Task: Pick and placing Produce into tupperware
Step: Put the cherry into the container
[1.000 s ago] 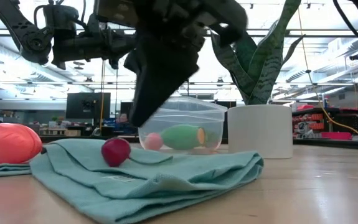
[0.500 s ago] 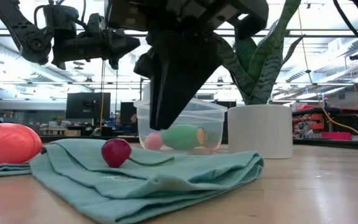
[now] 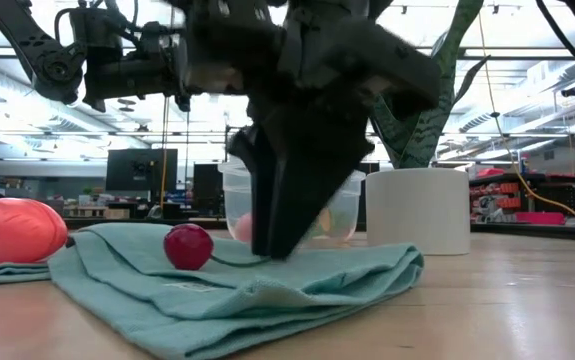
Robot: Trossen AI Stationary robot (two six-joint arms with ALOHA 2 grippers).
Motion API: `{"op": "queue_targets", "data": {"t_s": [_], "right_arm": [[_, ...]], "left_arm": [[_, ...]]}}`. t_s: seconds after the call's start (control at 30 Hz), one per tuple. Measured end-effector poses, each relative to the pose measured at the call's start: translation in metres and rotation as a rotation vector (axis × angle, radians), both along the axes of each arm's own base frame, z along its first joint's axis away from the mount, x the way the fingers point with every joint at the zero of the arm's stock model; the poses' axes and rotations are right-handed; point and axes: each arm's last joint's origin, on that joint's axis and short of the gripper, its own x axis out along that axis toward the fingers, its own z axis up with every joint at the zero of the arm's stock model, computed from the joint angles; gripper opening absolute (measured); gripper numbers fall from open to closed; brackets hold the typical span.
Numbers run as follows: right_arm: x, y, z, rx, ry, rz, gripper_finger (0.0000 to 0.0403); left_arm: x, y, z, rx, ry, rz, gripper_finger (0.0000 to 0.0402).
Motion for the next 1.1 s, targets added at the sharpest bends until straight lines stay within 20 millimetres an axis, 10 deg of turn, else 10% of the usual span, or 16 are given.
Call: {"op": "queue_targets", "data": {"t_s": [0.37, 0.6, 1.1], "right_arm": [[-0.0036, -0.0013, -0.0106, 0.002, -0.007, -0.014, 0.0106], [-0.0023, -0.0009, -0.0113, 0.012, -0.015, -0.021, 0.0012], [0.0026, 0.0023, -0.0053, 0.050, -0.021, -0.017, 0.0037]], "left_arm": [[0.0000, 0.0000, 0.0000, 0.000, 0.000, 0.000, 0.0060], [0.0000, 0.0000, 0.0000, 0.000, 0.000, 0.000, 0.0059], [0.0000, 0.0000, 0.0000, 0.000, 0.000, 0.000, 0.0055]]}}
